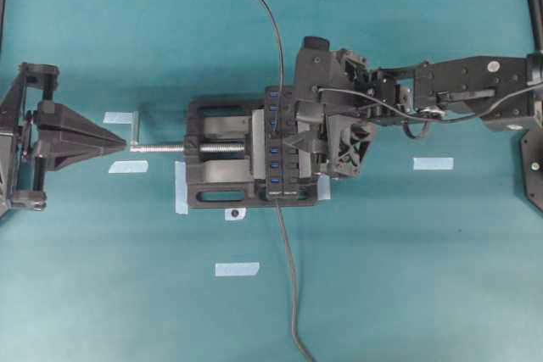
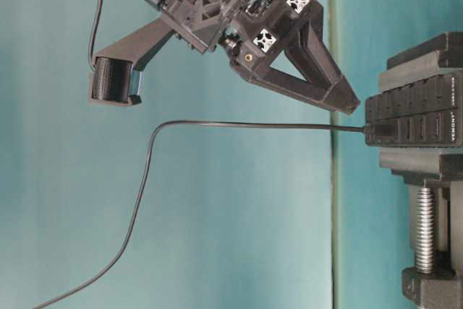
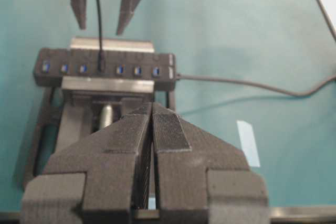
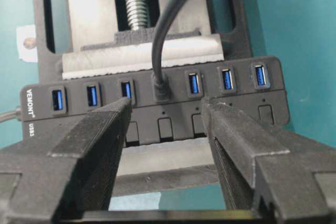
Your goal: Insert the USB into the center port of the fixed hub
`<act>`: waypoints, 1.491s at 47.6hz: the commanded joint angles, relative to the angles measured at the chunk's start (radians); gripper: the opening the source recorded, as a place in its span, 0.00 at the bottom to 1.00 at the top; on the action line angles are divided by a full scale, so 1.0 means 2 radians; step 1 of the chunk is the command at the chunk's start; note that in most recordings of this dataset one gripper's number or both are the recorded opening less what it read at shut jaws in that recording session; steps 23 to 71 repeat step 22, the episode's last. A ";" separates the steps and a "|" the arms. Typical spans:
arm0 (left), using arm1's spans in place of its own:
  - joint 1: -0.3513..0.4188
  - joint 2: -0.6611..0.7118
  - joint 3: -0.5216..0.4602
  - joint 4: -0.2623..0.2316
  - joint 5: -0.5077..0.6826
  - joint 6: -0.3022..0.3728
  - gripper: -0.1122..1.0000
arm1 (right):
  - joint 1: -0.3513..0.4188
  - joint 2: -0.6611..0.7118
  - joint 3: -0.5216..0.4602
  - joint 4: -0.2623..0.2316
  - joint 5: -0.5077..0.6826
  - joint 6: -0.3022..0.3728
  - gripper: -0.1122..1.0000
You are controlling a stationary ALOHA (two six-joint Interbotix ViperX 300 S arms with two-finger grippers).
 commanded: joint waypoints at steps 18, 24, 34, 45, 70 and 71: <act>0.000 -0.002 -0.005 0.001 -0.005 -0.001 0.10 | 0.000 -0.003 -0.006 0.001 -0.004 0.004 0.72; 0.001 -0.005 -0.005 0.001 -0.005 -0.001 0.10 | 0.000 -0.002 -0.006 0.001 -0.004 0.004 0.72; 0.001 -0.005 -0.005 0.001 -0.005 -0.001 0.10 | 0.000 -0.002 -0.006 0.001 -0.004 0.004 0.72; 0.001 -0.005 -0.005 0.001 -0.005 -0.001 0.10 | 0.000 -0.002 -0.006 0.001 -0.004 0.004 0.72; 0.001 -0.005 -0.005 0.001 -0.005 -0.001 0.10 | 0.000 -0.002 -0.006 0.001 -0.004 0.004 0.72; 0.001 -0.005 -0.005 0.001 -0.005 -0.001 0.10 | 0.000 -0.002 -0.006 0.001 -0.004 0.004 0.72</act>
